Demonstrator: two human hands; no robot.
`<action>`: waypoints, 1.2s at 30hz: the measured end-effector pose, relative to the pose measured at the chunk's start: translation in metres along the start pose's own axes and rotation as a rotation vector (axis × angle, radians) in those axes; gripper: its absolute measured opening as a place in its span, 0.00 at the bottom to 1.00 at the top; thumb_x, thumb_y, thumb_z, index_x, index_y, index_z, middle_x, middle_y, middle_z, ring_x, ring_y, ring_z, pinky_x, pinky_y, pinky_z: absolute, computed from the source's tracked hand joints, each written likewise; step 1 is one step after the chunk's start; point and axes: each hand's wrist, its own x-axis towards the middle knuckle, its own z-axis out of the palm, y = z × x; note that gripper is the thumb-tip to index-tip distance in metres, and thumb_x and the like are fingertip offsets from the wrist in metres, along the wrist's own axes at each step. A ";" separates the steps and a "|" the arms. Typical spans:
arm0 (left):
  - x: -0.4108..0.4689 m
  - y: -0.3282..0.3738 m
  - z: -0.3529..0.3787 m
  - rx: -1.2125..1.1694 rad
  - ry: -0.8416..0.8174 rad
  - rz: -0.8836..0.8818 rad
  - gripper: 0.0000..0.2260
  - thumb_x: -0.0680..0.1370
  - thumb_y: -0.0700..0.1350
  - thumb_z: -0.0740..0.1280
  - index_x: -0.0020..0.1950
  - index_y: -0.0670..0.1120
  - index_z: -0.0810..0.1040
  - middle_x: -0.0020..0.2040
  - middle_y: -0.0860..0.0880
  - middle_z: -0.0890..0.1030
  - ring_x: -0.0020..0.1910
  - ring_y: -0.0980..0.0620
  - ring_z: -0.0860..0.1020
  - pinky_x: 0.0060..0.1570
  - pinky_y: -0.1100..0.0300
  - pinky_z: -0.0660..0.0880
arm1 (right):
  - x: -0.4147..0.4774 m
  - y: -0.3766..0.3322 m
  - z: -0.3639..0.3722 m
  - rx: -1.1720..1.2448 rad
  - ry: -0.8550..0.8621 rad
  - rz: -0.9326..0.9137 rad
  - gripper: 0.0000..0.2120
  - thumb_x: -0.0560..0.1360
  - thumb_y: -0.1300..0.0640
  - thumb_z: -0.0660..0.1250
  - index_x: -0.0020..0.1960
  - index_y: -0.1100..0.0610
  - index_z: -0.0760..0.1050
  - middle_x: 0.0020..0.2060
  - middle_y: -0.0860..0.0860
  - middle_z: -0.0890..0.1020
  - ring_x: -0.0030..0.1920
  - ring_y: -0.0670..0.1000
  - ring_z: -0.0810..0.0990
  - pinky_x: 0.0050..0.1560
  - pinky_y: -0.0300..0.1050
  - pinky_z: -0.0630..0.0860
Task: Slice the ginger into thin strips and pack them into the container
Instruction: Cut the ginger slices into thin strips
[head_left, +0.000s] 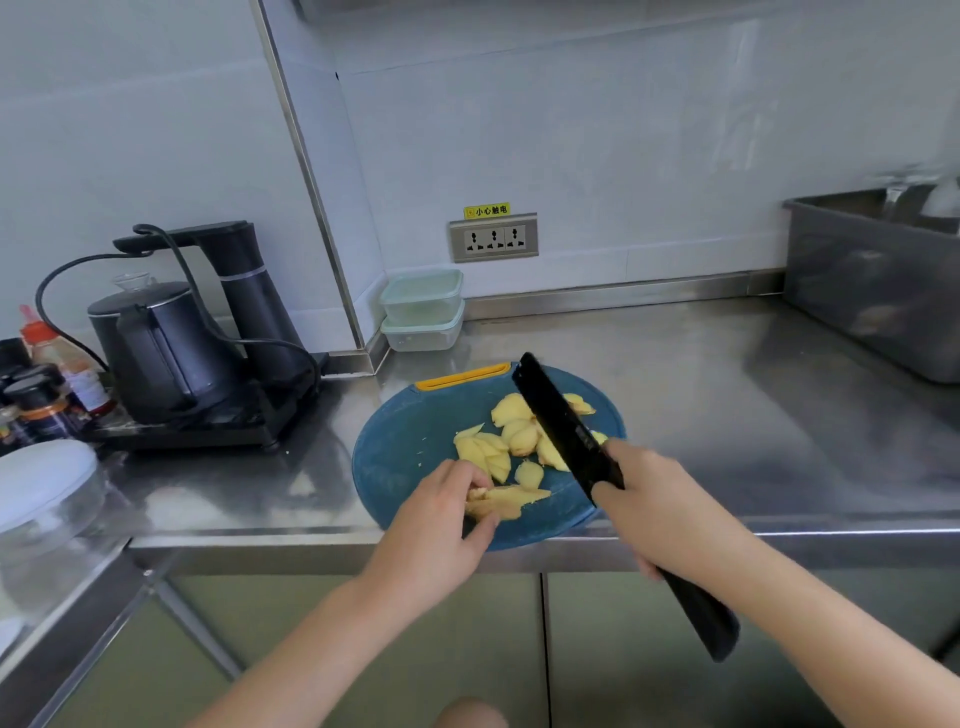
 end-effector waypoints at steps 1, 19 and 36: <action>-0.001 0.000 0.002 -0.005 0.010 0.004 0.09 0.77 0.49 0.66 0.55 0.53 0.69 0.51 0.58 0.71 0.50 0.60 0.70 0.44 0.70 0.65 | -0.004 0.000 0.006 -0.058 0.003 -0.025 0.04 0.79 0.61 0.56 0.49 0.56 0.69 0.33 0.53 0.75 0.22 0.47 0.71 0.22 0.39 0.68; 0.000 0.014 0.024 -0.218 0.071 0.007 0.19 0.76 0.36 0.65 0.64 0.46 0.65 0.59 0.56 0.64 0.60 0.57 0.66 0.54 0.74 0.61 | -0.009 -0.017 0.065 -0.221 0.063 -0.014 0.02 0.79 0.61 0.54 0.51 0.56 0.62 0.38 0.51 0.72 0.39 0.51 0.73 0.33 0.41 0.70; -0.001 0.016 0.016 0.192 0.070 0.087 0.15 0.82 0.45 0.58 0.69 0.50 0.72 0.60 0.49 0.75 0.59 0.50 0.71 0.54 0.60 0.68 | -0.011 -0.015 0.054 -0.036 -0.025 0.018 0.04 0.79 0.62 0.53 0.50 0.56 0.65 0.35 0.52 0.73 0.22 0.46 0.72 0.20 0.36 0.66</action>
